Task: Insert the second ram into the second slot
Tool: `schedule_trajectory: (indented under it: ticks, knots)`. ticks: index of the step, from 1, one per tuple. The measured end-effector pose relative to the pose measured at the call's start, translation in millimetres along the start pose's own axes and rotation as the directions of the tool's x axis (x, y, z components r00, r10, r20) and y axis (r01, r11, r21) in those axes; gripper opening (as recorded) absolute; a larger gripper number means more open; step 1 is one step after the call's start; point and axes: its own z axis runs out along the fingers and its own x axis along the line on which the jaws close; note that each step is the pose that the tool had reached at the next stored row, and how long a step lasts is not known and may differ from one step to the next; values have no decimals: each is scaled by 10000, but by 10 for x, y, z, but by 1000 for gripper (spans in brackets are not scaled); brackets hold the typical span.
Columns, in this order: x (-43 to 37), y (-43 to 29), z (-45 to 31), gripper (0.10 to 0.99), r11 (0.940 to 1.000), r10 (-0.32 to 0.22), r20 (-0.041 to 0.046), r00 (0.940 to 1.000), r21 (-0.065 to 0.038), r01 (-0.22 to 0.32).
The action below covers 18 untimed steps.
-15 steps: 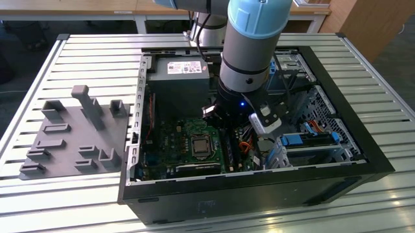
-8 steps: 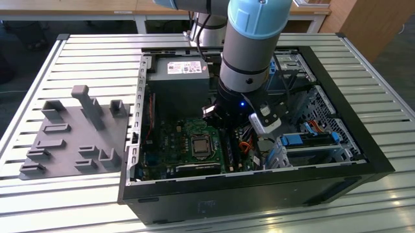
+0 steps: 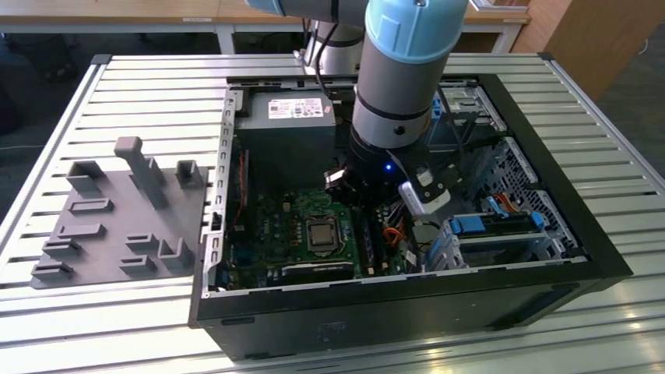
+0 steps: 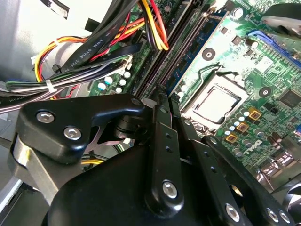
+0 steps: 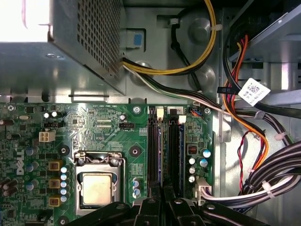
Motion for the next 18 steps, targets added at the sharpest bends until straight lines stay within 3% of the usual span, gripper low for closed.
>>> schedule_trajectory:
  ticks: [18]
  knots:
    - [2, 6, 19, 137, 10000, 17, -6, 10000, -1, -17]
